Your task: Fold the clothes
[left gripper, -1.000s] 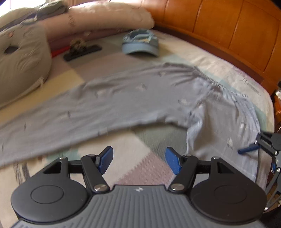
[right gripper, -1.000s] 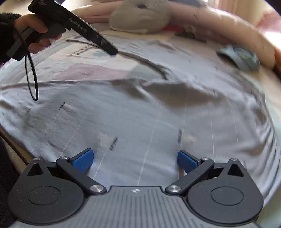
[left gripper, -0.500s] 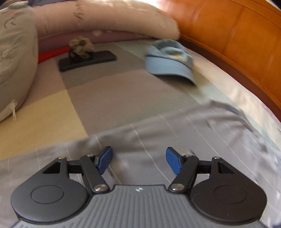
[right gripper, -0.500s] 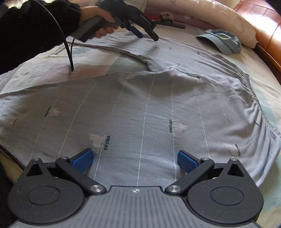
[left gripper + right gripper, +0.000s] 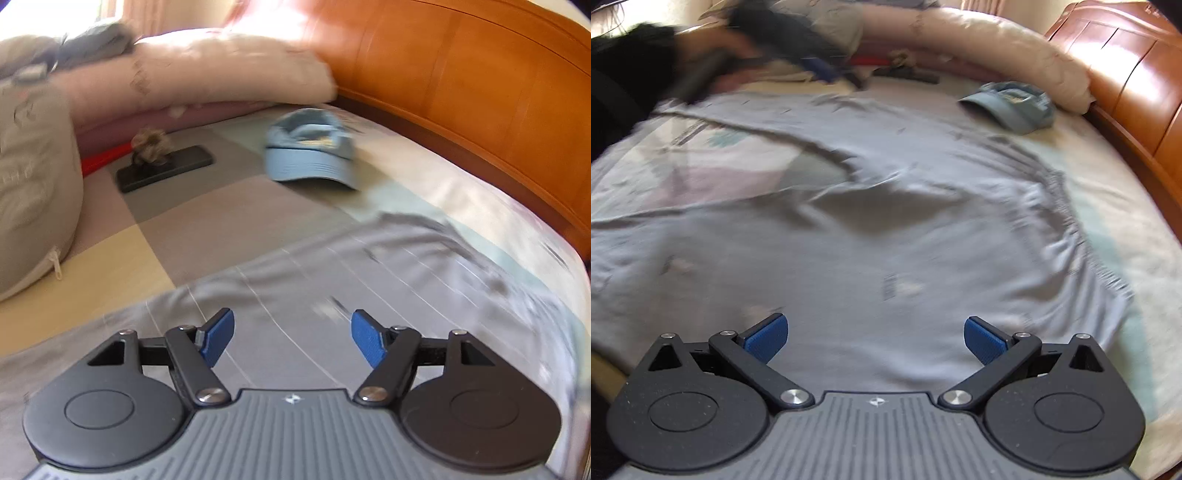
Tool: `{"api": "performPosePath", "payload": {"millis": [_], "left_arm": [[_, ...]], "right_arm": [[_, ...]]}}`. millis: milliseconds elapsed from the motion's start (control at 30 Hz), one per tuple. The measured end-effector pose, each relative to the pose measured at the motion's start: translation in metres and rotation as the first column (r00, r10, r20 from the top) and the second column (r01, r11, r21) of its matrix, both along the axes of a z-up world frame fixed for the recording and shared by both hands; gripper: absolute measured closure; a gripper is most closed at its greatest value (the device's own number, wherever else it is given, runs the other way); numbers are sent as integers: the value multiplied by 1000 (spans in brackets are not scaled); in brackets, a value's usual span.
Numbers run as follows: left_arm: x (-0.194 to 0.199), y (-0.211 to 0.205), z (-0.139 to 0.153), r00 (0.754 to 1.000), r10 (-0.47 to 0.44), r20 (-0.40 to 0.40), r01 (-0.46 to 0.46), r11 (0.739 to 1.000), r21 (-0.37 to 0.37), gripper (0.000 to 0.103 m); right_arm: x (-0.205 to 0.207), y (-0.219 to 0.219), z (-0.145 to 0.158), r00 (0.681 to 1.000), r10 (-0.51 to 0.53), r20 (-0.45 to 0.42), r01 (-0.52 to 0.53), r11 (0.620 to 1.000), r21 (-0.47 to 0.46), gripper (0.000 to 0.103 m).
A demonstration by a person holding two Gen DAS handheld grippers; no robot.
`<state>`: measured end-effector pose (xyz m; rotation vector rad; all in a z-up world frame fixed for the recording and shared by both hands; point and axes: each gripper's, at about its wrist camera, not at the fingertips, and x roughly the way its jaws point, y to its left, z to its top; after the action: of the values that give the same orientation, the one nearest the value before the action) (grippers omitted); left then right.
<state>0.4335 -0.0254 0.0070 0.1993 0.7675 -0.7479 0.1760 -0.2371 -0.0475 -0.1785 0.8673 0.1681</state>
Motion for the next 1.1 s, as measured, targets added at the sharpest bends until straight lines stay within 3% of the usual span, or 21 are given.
{"api": "performPosePath", "payload": {"millis": [100,233,300,467,633,733,800,967,1100], "left_arm": [[-45,11,20,999,-26,27,25,999,32,29],[-109,25,41,998,-24,56,19,996,86,28],[-146,32,42,998,-7,69,-1,994,110,26],[-222,46,16,995,83,58,-92,982,165,22],[-275,55,-35,975,213,58,-220,955,201,22],[-307,60,-66,955,289,61,-295,929,222,22],[-324,72,-73,940,331,80,-340,926,164,21],[-344,82,-71,913,395,103,-406,904,131,20],[-344,70,-61,909,380,172,-402,908,118,20]], "right_arm": [[18,-25,1,998,-48,28,48,999,0,0],[27,-54,-13,993,-120,2,120,993,18,0],[21,-56,-24,989,-147,-31,146,989,-39,0],[-15,-27,-5,996,-59,74,52,995,85,0],[-33,49,-9,971,203,127,-219,968,125,0],[-44,67,-26,965,220,142,-233,969,82,0],[-55,68,-35,965,207,161,-221,972,76,0],[-86,53,-40,960,183,212,-204,976,81,0],[-88,52,-39,967,163,197,-181,980,79,0]]}}
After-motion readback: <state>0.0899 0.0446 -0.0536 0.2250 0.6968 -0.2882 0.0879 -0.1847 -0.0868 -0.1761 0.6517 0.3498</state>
